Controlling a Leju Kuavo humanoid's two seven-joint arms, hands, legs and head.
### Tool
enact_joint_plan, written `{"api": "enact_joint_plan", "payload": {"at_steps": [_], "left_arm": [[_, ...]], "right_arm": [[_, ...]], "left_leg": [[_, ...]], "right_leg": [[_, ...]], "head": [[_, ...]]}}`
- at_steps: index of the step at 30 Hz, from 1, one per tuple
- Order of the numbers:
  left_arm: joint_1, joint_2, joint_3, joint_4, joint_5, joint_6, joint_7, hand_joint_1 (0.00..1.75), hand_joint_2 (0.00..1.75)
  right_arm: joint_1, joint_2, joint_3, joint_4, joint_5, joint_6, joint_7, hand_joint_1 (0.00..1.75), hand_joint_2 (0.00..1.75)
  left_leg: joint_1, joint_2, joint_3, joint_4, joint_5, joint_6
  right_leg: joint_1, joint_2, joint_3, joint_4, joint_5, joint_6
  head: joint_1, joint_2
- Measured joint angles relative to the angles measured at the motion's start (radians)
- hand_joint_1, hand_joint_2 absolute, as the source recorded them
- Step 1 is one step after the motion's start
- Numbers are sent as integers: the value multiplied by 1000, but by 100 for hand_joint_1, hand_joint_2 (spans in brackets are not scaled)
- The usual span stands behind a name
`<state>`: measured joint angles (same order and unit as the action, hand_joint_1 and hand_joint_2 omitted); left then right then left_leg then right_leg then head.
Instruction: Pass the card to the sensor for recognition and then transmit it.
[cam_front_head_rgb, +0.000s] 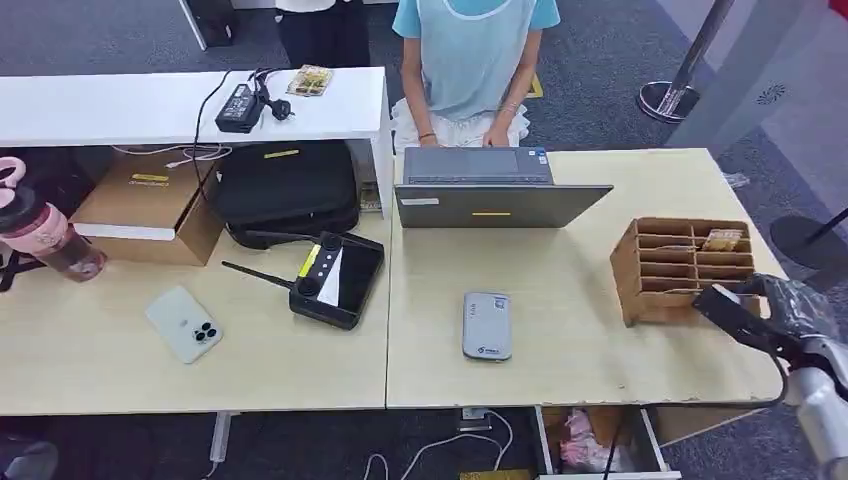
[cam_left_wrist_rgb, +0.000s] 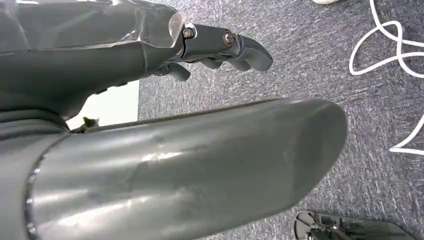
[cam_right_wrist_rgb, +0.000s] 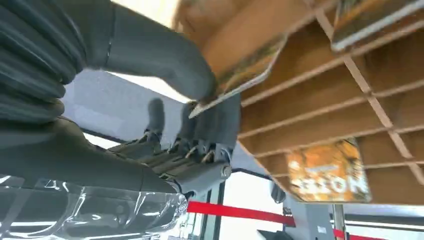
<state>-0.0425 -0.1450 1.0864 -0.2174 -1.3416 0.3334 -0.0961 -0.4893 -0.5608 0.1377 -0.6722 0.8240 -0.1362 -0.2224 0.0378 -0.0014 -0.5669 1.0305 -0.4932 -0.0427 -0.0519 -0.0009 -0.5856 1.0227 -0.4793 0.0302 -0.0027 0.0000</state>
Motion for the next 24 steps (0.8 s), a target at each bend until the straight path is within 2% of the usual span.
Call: {"api": "enact_joint_plan", "payload": {"at_steps": [15,18,24], "left_arm": [[0,0,0,0,6,2,0,0,0],[0,0,0,0,9,5,0,0,0],[0,0,0,0,9,13,-4,0,0]], "right_arm": [[1,0,-9,-6,2,-2,-6,175,175],[0,0,-10,-8,-3,-31,-15,175,175],[0,10,-27,-43,-21,-144,-42,175,175]], "left_leg": [[0,0,0,0,0,0],[0,0,-1,0,0,0],[0,0,-1,0,0,0]], "right_leg": [[0,0,0,0,0,0],[0,0,0,0,0,0],[0,0,0,0,0,0]], "head": [[0,0],[0,0],[0,0]]}}
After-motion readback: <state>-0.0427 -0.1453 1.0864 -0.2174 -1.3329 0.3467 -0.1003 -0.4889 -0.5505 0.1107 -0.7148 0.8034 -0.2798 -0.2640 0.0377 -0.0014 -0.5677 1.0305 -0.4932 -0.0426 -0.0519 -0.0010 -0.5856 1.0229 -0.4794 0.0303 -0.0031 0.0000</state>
